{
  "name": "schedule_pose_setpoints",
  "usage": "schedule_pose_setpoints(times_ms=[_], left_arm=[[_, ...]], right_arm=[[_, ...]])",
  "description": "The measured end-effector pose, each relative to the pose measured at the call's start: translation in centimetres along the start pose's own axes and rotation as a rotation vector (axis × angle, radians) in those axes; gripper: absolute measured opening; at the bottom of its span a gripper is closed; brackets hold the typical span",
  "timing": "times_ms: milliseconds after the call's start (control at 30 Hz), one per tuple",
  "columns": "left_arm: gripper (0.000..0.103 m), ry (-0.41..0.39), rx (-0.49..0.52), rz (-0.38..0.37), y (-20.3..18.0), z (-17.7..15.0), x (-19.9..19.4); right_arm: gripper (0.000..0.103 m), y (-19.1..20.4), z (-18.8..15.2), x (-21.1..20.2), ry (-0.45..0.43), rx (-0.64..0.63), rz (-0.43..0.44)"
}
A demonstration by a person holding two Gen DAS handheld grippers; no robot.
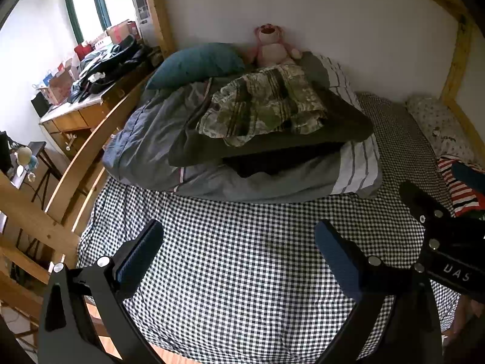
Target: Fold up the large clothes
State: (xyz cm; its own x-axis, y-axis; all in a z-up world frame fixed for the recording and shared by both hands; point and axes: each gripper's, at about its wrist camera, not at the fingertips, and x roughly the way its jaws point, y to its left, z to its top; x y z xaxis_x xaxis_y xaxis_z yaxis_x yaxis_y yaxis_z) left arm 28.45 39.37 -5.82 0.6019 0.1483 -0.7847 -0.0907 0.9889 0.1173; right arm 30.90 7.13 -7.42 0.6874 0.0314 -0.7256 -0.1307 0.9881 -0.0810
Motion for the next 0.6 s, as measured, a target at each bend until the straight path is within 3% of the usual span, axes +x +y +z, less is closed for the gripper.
schedule_pose_setpoints(times_ms=[600], left_arm=[[0.098, 0.010, -0.019, 0.009, -0.16, -0.29, -0.31]], right_arm=[[0.100, -0.43, -0.24, -0.18, 0.002, -0.001, -0.003]])
